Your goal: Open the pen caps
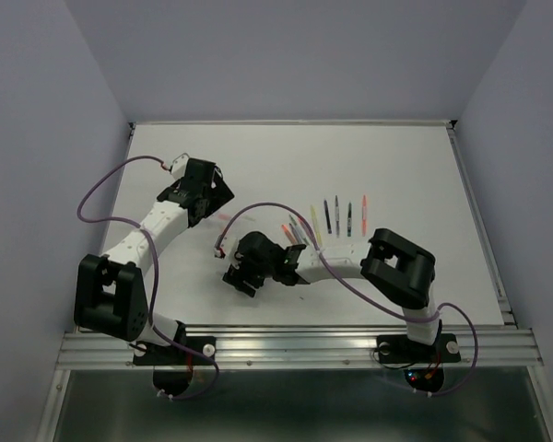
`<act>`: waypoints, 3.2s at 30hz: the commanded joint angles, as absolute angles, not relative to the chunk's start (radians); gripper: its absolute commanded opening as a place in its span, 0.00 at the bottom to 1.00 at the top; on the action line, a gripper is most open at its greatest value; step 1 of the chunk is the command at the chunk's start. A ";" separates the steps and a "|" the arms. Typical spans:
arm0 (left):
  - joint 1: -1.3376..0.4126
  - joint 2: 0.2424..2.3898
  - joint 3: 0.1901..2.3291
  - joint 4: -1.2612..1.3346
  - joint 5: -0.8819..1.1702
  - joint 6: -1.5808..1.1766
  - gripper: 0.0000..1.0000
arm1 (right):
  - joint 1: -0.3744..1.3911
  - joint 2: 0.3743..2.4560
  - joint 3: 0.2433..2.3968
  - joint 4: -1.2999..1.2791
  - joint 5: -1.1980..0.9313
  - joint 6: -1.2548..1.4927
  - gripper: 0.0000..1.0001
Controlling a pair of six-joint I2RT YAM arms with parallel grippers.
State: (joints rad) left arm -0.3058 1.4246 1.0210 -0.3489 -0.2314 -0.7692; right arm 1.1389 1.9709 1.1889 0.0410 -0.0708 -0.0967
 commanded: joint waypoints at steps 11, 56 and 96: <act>-0.304 1.345 1.003 -0.315 -0.184 -0.764 0.99 | 1.158 1.863 1.069 0.178 0.129 -0.005 0.14; -0.529 1.356 1.042 -0.216 -0.118 -0.775 0.22 | 0.942 1.652 1.150 0.184 0.169 0.319 0.12; -0.381 1.526 1.351 -0.184 -0.426 -0.920 0.00 | 1.015 1.501 0.852 0.176 -0.170 0.420 0.01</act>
